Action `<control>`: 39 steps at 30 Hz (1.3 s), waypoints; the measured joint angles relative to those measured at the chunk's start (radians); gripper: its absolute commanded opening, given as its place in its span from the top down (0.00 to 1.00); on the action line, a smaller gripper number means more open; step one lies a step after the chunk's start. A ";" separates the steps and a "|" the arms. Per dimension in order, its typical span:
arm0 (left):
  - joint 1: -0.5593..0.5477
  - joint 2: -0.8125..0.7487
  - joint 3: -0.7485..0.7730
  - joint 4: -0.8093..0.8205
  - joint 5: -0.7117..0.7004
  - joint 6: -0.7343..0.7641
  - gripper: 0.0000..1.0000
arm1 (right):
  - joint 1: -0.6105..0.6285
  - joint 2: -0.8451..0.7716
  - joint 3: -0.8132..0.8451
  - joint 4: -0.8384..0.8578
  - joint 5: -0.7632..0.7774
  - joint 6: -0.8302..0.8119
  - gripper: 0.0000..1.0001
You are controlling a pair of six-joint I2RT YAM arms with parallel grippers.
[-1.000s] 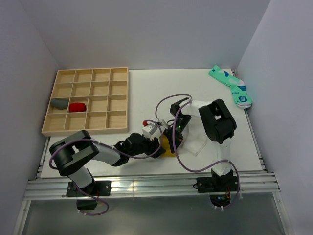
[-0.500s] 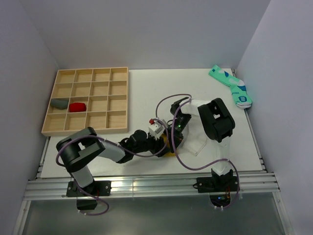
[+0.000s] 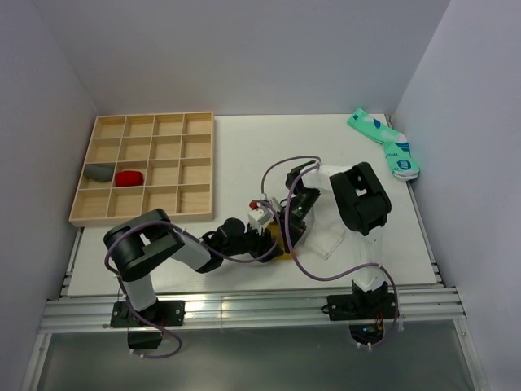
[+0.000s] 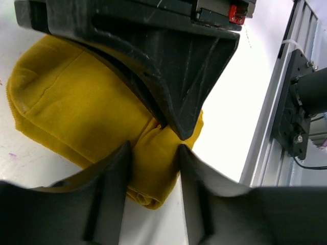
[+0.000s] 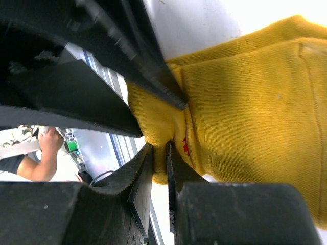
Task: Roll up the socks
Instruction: Roll the sock at the center of the board.
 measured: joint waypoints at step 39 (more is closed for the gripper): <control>0.098 0.153 0.327 -0.415 0.261 -0.414 1.00 | -0.022 -0.874 -0.623 0.617 0.244 0.042 0.59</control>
